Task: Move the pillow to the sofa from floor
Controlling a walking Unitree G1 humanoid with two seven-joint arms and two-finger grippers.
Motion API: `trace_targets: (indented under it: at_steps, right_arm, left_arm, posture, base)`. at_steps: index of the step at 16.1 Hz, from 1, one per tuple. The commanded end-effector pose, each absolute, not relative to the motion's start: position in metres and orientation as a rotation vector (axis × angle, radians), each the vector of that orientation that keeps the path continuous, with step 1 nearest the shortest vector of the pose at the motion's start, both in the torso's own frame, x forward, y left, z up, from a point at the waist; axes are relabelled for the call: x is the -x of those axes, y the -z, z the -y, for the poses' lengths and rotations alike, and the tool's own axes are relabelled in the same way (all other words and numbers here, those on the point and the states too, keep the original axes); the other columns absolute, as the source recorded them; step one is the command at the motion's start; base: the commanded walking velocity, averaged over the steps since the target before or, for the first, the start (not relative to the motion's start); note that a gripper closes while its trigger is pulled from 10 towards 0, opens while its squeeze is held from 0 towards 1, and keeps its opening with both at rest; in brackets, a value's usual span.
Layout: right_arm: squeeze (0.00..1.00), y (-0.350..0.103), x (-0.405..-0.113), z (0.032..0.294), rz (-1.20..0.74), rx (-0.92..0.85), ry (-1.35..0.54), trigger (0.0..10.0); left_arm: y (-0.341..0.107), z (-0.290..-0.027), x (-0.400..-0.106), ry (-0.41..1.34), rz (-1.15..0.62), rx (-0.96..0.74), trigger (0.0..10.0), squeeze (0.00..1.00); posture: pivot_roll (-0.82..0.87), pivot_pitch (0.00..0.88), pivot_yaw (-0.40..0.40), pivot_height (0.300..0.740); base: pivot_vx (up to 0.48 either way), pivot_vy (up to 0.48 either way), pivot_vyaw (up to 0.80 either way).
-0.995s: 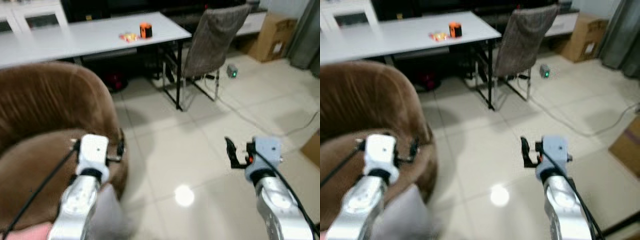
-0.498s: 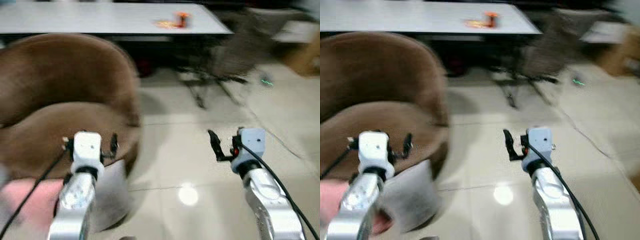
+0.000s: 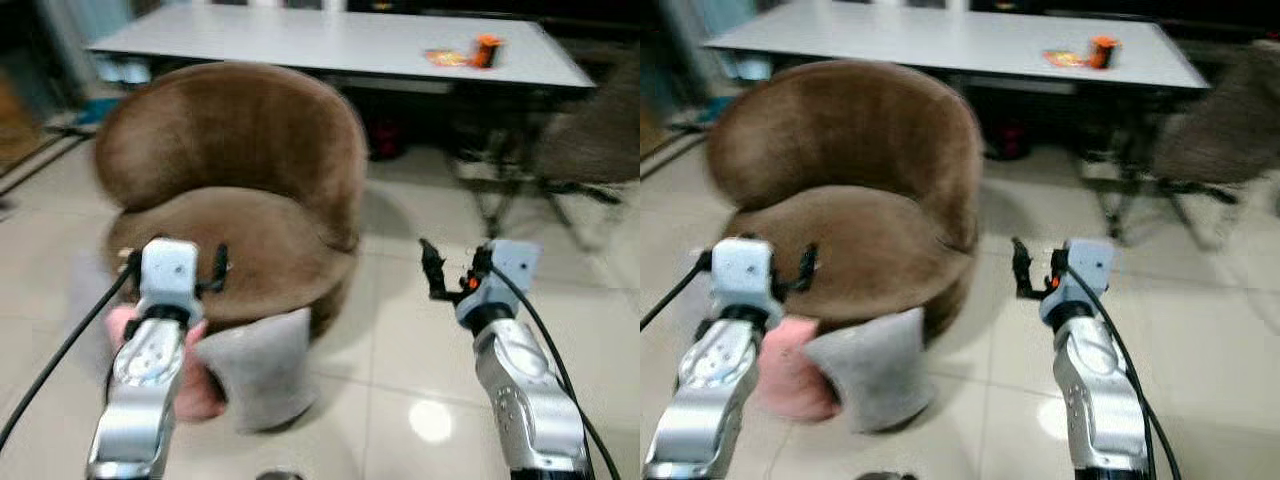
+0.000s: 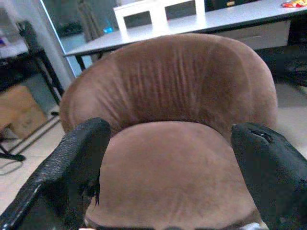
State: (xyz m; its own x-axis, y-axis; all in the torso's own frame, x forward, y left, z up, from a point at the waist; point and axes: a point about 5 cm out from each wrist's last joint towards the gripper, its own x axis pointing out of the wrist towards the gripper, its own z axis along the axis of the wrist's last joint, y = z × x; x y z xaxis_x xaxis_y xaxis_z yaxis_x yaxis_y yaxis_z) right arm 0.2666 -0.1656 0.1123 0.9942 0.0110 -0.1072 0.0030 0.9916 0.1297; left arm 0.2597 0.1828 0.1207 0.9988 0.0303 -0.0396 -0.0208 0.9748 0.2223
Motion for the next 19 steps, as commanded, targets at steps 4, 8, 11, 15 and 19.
trace_targets:
  at_steps: [4, 8, 11, 15, 19]
  right_arm:
    - [0.0, -0.119, -0.273, 0.163, -0.059, -0.03, 0.032, 10.0]
    - [0.0, -0.118, -0.271, 0.149, -0.063, -0.088, -0.043, 10.0]
    - [0.0, -0.115, -0.272, 0.148, -0.072, -0.083, -0.041, 10.0]
    - [0.0, -0.117, -0.28, 0.152, -0.061, -0.125, 0.05, 10.0]
    - [0.0, -0.114, -0.278, 0.15, -0.079, -0.073, -0.029, 10.0]
  left_arm:
    - [-0.121, -0.185, -0.262, 0.02, -0.045, -0.237, 10.0, 0.14]
    - [-0.123, -0.188, -0.256, 0.021, -0.046, -0.219, 10.0, 0.15]
    - [-0.122, -0.189, -0.253, 0.009, -0.052, -0.231, 10.0, 0.15]
    - [-0.124, -0.191, -0.248, -0.004, -0.051, -0.225, 10.0, 0.16]
    - [-0.123, -0.191, -0.244, -0.006, -0.061, -0.219, 10.0, 0.17]
  posture:
    - [-0.05, 0.0, 0.021, 0.74]
    - [-0.03, 0.0, 0.01, 0.74]
    - [-0.02, 0.0, -0.007, 0.74]
    - [0.0, 0.0, -0.025, 0.74]
    - [-0.01, 0.0, -0.014, 0.74]
  base:
    - [0.0, 0.0, 0.6]
    - [0.269, 0.0, 0.0]
    - [0.305, 0.0, 0.53]
    - [0.308, 0.0, 0.2]
    - [0.307, 0.0, 0.0]
